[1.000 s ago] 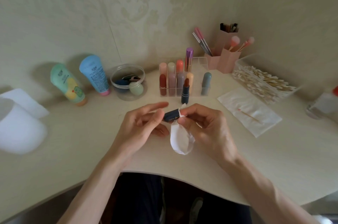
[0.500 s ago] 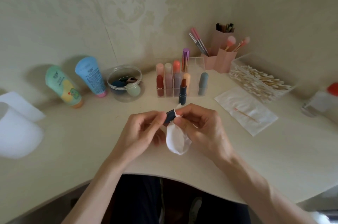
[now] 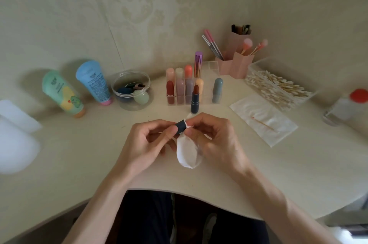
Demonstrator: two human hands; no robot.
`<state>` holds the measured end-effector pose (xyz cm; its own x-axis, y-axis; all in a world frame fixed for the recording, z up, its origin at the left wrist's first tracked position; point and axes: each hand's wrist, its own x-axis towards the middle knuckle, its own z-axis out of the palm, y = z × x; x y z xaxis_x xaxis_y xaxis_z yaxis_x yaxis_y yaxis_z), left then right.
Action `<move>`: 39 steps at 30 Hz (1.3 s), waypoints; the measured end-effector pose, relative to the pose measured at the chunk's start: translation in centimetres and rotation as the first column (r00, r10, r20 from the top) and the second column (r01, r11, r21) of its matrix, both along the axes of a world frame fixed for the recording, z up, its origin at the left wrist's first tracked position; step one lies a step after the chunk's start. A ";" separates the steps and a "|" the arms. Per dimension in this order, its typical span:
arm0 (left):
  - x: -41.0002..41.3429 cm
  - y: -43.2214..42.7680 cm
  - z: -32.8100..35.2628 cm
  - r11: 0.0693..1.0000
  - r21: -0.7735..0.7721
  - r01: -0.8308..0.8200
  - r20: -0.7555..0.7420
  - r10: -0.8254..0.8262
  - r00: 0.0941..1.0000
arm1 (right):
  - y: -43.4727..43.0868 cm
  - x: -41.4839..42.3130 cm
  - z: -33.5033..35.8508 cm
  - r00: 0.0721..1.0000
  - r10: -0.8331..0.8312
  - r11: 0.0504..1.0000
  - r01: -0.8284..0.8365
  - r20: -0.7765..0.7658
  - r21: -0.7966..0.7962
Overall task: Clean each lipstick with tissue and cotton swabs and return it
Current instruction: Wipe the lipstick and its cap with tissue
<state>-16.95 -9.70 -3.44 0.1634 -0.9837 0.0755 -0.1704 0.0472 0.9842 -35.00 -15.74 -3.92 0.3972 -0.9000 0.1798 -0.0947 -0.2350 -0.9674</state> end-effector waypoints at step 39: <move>-0.2 -0.2 -0.6 0.966 -0.216 -0.141 0.065 0.158 0.985 | -0.3 -1.5 2.0 0.973 -0.103 0.877 -0.010 0.209 0.480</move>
